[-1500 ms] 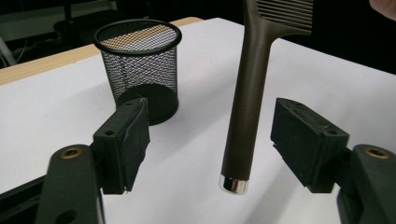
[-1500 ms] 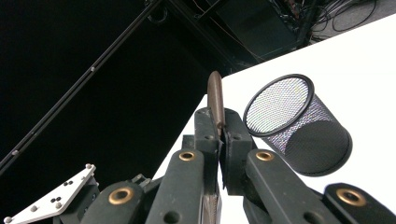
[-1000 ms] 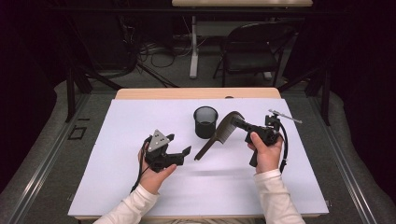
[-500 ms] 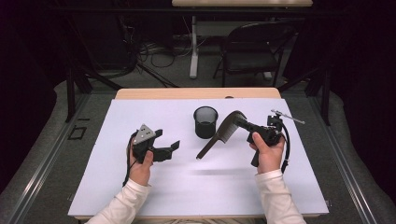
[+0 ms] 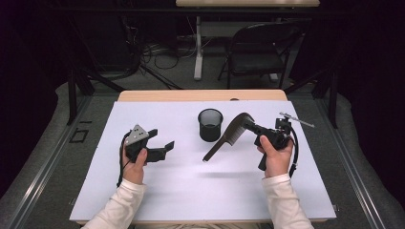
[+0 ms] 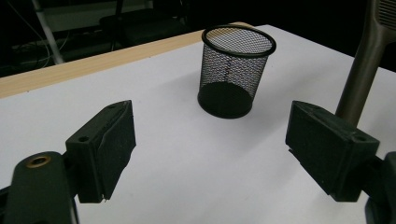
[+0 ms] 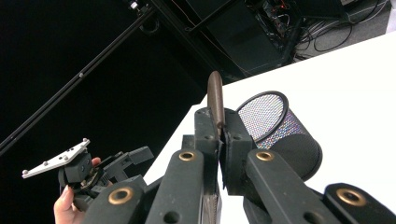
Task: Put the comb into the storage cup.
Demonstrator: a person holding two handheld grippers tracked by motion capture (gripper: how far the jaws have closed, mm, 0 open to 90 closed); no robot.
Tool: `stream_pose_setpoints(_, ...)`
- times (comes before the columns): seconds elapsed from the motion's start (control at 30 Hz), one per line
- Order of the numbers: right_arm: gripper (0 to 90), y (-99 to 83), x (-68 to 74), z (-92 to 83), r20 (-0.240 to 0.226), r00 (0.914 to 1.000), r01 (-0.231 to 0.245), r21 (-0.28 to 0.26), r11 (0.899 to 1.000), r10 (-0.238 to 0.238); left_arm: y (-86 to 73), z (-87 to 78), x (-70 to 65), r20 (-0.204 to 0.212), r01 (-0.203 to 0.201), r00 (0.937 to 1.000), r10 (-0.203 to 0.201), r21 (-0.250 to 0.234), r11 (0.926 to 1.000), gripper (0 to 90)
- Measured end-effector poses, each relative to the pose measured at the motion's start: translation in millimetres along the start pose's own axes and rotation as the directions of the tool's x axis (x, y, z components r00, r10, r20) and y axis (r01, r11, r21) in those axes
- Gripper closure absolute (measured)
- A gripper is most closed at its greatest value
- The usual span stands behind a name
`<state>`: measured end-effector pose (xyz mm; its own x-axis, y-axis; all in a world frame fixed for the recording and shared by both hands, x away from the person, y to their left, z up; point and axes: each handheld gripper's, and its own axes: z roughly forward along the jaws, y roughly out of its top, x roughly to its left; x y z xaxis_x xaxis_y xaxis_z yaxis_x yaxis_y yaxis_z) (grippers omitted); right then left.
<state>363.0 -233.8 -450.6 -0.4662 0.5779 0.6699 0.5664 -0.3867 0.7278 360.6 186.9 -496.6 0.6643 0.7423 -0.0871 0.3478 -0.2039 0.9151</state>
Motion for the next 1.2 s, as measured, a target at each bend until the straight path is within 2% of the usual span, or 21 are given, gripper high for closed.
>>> stream_pose_setpoints(0.23, 87.6, 1.0, -0.9, -2.0, 0.006, 1.0000, 0.006, 0.004, 1.000, -0.006, -2.3, -2.9, 8.5, 0.007, 0.007, 0.9999, -0.007, -0.013, 0.9999, 16.2)
stream_pose_setpoints(0.7, 87.6, 2.6, 0.9, -5.5, 0.015, 0.9997, 0.020, -0.017, 1.000, -0.019, -3.9, -8.7, 16.8, -0.029, 0.020, 0.9994, -0.020, -0.020, 0.9996, 16.2)
stream_pose_setpoints(0.77, 87.6, 2.4, 1.9, -4.6, 0.019, 0.9994, 0.029, -0.035, 0.999, -0.028, -3.7, -9.2, 17.0, -0.030, 0.022, 0.9993, -0.022, -0.024, 0.9995, 16.2)
stream_pose_setpoints(0.8, 87.6, 2.6, 2.6, -5.1, 0.027, 0.9990, 0.036, -0.024, 0.999, -0.035, -3.8, -9.2, 17.1, -0.029, 0.024, 0.9993, -0.024, -0.027, 0.9994, 16.2)
stream_pose_setpoints(0.97, 87.6, 3.2, 5.9, -3.3, 0.024, 0.9986, 0.048, -0.037, 0.998, -0.047, -4.0, -9.5, 17.5, -0.030, 0.022, 0.9993, -0.022, -0.022, 0.9995, 16.2)
stream_pose_setpoints(1.2, 87.6, 9.2, 20.6, 0.4, 0.018, 0.9932, 0.115, -0.027, 0.993, -0.115, -3.9, -12.3, 17.8, -0.038, 0.023, 0.9990, -0.024, -0.025, 0.9994, 16.2)
